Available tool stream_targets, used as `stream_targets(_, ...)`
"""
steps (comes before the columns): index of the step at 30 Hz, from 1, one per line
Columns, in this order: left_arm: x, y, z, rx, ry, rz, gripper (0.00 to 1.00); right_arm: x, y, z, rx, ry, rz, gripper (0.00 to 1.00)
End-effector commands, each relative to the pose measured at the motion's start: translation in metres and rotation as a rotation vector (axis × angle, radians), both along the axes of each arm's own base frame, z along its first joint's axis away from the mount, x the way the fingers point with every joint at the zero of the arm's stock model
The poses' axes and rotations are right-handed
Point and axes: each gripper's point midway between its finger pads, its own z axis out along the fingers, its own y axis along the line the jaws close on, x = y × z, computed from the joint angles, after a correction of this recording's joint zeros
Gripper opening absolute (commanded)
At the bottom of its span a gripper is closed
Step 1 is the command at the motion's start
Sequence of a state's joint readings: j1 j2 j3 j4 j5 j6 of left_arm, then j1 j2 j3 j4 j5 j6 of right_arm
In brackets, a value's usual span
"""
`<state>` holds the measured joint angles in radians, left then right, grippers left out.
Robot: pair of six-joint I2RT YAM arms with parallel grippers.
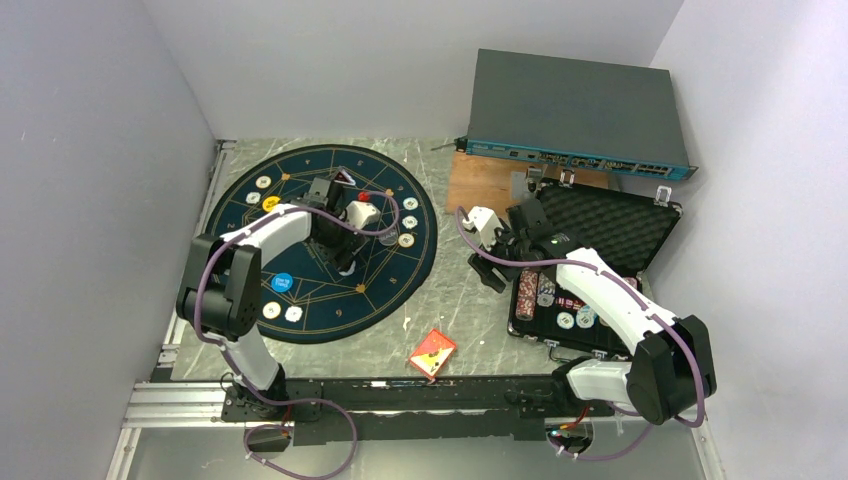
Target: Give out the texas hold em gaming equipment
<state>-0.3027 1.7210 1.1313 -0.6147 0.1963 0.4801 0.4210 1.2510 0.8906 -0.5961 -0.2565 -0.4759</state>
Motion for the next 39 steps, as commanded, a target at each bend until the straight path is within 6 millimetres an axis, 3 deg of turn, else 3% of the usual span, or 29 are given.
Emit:
stream_targets(1, 0.002, -0.003, 0.009, -0.029, -0.035, -0.032, 0.72, 0.001, 0.004, 0.006, 0.021, -0.009, 0.011, 0.74)
stream_targets(7, -0.004, -0.012, 0.001, -0.06, 0.006, -0.037, 0.73, 0.001, 0.004, 0.006, 0.021, -0.008, 0.009, 0.74)
stream_targets(15, -0.012, -0.009, -0.017, -0.024, 0.023, -0.013, 0.7, 0.002, 0.004, 0.004, 0.018, -0.004, 0.009, 0.74)
stream_targets(19, -0.009, -0.004, -0.022, -0.002, 0.016, 0.012, 0.53, 0.002, 0.003, 0.004, 0.016, -0.006, 0.007, 0.74)
stream_targets(24, -0.011, 0.005, -0.015, 0.001, 0.016, 0.024, 0.39, 0.002, 0.003, 0.004, 0.016, -0.006, 0.006, 0.74)
stream_targets(33, -0.025, 0.033, 0.007, 0.006, -0.002, 0.03, 0.35, 0.001, 0.003, 0.004, 0.016, -0.003, 0.01, 0.74)
stream_targets(39, -0.064, 0.037, 0.015, -0.033, 0.02, -0.031, 0.35, 0.001, 0.003, 0.005, 0.018, -0.006, 0.012, 0.74)
